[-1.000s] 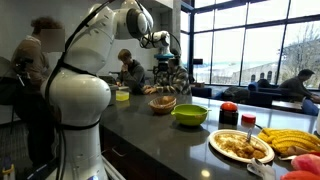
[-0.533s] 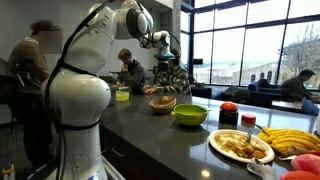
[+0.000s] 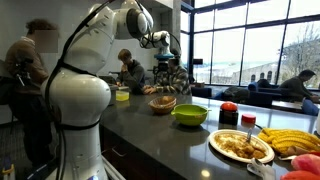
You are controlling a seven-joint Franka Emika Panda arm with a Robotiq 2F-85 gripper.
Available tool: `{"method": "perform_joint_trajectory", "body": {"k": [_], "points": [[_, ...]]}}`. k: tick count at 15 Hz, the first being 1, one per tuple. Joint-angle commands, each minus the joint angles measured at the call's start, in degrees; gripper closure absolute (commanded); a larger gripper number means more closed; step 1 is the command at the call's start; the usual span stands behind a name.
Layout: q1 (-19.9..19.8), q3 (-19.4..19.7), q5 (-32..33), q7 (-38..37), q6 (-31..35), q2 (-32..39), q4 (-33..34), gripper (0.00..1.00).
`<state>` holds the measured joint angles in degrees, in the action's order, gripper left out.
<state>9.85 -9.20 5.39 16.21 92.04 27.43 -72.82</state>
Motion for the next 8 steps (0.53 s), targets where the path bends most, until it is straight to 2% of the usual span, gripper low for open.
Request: {"method": "perform_joint_trajectory", "body": {"k": [1, 5, 8], "points": [[0.21, 0.20, -0.07, 0.00, -0.27, 0.12, 0.35, 0.00], [-1.37, 1.21, -0.30, -0.05, 1.08, -1.60, -0.18, 0.00], [-2.46, 0.95, -0.47, 4.61, 0.46, 0.17, 3.45, 0.00]]}}
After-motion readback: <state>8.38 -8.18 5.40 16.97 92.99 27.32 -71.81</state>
